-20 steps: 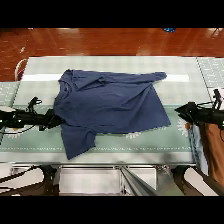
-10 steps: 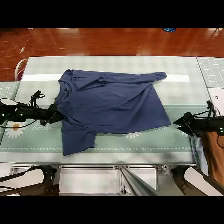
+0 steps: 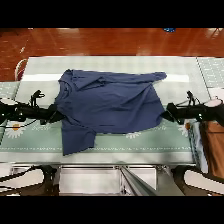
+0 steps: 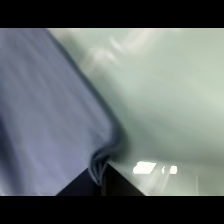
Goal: Fold the shirts.
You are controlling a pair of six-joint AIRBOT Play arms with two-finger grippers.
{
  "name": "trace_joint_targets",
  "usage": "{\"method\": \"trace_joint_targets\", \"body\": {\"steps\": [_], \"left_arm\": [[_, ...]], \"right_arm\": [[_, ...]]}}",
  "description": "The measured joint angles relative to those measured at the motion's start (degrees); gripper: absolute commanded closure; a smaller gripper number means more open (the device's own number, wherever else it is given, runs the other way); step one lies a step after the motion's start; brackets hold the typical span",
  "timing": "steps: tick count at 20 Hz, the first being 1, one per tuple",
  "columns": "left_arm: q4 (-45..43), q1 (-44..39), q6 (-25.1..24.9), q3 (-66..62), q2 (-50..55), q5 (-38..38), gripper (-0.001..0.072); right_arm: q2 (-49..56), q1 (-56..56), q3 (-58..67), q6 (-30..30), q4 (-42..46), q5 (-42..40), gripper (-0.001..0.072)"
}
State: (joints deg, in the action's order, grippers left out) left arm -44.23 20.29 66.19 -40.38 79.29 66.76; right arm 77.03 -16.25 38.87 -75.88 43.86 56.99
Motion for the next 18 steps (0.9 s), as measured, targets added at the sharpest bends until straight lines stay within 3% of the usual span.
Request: {"method": "trace_joint_targets", "body": {"steps": [5, 12, 18], "left_arm": [[7.89, 0.68, -0.24, -9.07, -1.70, 3.82, 0.0692], [26.40, 2.99, -0.04, -40.96, -10.05, 0.79, 0.0693], [22.05, 5.88, 5.57, -65.44, -15.98, -1.31, 0.0693]], "right_arm": [[0.39, 4.37, 16.15, 0.42, -1.73, 5.60, 0.0684], [-3.85, 0.96, 58.23, -5.66, 2.73, 11.41, 0.0684], [-12.98, -1.18, 75.80, -8.20, 7.91, 16.13, 0.0683]]}}
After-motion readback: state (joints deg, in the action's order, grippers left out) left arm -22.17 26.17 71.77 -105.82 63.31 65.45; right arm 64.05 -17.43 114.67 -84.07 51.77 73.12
